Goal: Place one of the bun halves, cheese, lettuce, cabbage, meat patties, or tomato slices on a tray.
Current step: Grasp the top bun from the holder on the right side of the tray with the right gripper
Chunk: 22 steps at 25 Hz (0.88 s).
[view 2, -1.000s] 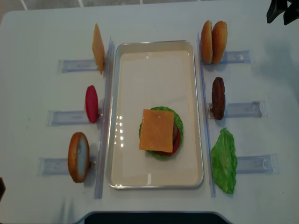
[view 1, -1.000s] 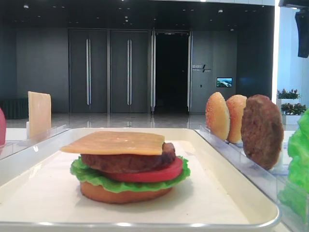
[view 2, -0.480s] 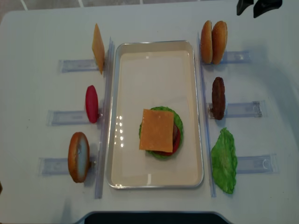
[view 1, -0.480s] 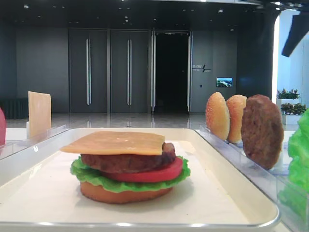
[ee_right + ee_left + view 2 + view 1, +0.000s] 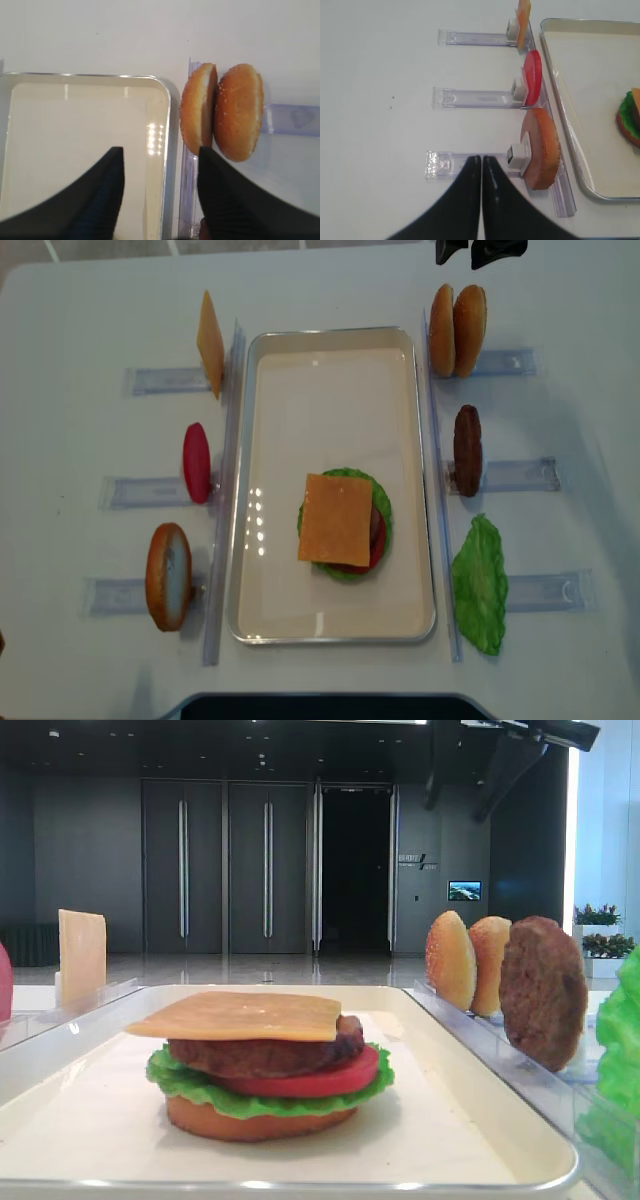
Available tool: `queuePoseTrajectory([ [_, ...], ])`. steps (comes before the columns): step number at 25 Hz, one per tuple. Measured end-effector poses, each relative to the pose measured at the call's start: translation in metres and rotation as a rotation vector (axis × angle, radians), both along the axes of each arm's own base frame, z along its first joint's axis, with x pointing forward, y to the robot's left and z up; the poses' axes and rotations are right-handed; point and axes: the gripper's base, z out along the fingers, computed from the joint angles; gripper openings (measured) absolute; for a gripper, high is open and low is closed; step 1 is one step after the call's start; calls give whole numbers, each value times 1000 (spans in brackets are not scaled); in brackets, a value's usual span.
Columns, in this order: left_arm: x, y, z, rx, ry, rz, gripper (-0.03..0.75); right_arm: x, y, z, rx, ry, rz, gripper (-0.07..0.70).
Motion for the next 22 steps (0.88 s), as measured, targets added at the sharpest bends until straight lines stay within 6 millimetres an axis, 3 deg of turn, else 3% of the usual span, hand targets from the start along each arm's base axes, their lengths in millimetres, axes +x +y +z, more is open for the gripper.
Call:
queuePoseTrajectory([
  [6,0,0,0,-2,0,1,0,8,3,-21,-23,46,10,358],
  [14,0,0,0,-1,0,1,0,16,7,-36,-37,52,35,461],
  [22,0,0,0,-1,0,1,0,24,11,-58,-55,78,61,468],
])
